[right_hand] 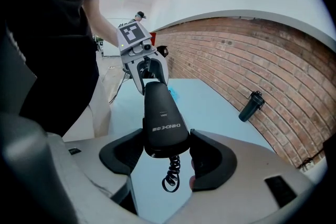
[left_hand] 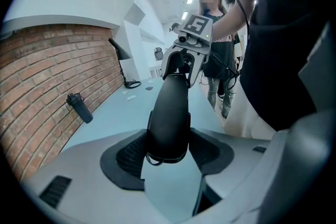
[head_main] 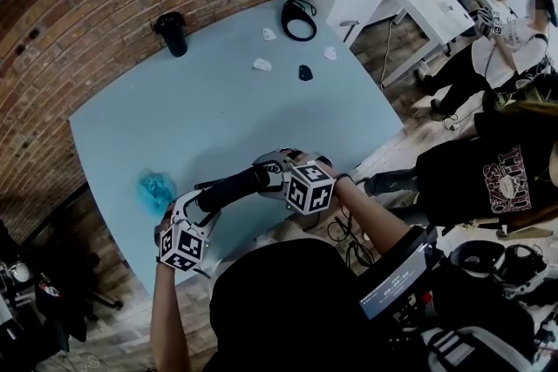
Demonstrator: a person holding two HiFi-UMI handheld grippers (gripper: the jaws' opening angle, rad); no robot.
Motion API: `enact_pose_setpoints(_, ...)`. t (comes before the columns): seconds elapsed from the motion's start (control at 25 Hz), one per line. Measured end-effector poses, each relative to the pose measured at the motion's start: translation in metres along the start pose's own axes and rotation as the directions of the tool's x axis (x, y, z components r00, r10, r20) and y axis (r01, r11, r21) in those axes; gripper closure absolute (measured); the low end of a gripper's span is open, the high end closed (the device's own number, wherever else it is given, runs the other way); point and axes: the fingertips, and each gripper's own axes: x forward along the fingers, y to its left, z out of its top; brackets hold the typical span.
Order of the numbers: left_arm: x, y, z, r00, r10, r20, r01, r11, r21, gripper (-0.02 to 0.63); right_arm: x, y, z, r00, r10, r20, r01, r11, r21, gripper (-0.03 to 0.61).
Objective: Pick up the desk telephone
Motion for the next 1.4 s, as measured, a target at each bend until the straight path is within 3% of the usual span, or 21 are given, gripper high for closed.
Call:
enact_pose_setpoints(0.72, -0.036, 0.015, 0.032, 0.993, 0.069, 0.094, -0.073, 0.996, 0.04, 0.348, -0.03, -0.011, 0.038, 0.994, -0.06, 0.087, 0.064, 0.997, -0.048, 0.302)
enact_pose_setpoints(1.4, -0.07, 0.021, 0.054, 0.98, 0.072, 0.185, -0.079, 0.996, 0.035, 0.35, -0.055, -0.012, 0.074, 0.978, -0.082, 0.193, 0.089, 0.996, -0.028, 0.302)
